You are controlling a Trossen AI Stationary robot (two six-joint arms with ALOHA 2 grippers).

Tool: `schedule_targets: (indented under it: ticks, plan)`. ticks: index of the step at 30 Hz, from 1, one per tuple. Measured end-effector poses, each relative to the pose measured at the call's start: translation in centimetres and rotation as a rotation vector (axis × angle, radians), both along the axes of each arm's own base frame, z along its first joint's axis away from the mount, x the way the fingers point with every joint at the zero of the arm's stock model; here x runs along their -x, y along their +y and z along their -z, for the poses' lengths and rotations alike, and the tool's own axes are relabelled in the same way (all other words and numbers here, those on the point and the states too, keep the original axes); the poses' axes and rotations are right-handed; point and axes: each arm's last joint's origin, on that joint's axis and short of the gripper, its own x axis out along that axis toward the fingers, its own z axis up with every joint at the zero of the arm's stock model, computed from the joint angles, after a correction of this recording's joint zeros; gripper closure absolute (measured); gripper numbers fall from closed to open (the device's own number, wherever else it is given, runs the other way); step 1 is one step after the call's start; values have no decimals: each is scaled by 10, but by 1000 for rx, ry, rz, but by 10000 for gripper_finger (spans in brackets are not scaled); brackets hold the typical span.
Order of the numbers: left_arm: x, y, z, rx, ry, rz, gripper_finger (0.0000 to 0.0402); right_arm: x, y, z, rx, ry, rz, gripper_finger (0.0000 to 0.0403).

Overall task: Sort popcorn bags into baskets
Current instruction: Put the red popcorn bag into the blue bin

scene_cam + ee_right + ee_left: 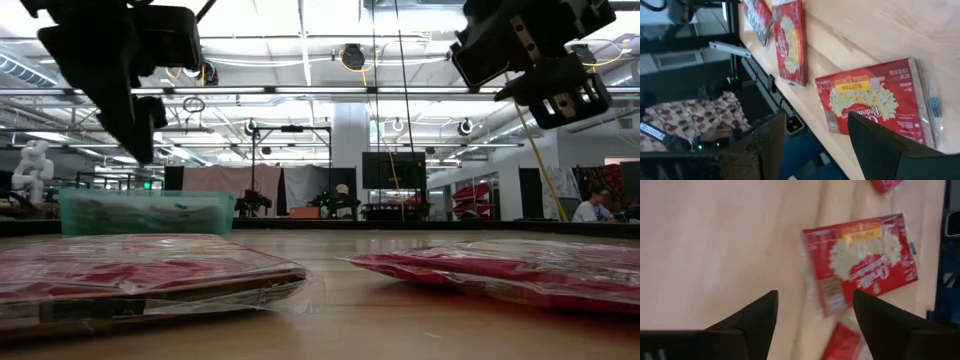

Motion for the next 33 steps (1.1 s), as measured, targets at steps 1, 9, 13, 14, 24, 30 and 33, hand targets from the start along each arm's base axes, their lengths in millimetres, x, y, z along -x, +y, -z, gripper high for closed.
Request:
schedule_targets:
  ticks: [1, 9, 13, 14, 24, 30, 33]
  plan:
    - [-3, -7, 4, 6, 1, 8, 139, 0, 0, 0, 10, -5, -10, 200]
    - [-3, -60, 30, 132, 81, -70, 145, 0, 0, 0, 141, -86, -98, 200]
    - [3, -82, 37, 144, 84, -106, 152, -2, 0, 2, 229, -123, -137, 200]
    - [4, -86, 40, 131, 76, -116, 153, -3, 0, 4, 244, -124, -142, 200]
    - [-12, -88, 75, 47, 75, -283, 157, -40, 1, 29, 298, -208, -71, 200]
    - [-31, -63, 81, 36, 29, -455, 163, -63, 0, 61, 241, -190, -16, 200]
    - [-37, -50, 78, 121, 61, -538, 176, -68, 2, 74, 207, -154, -20, 200]
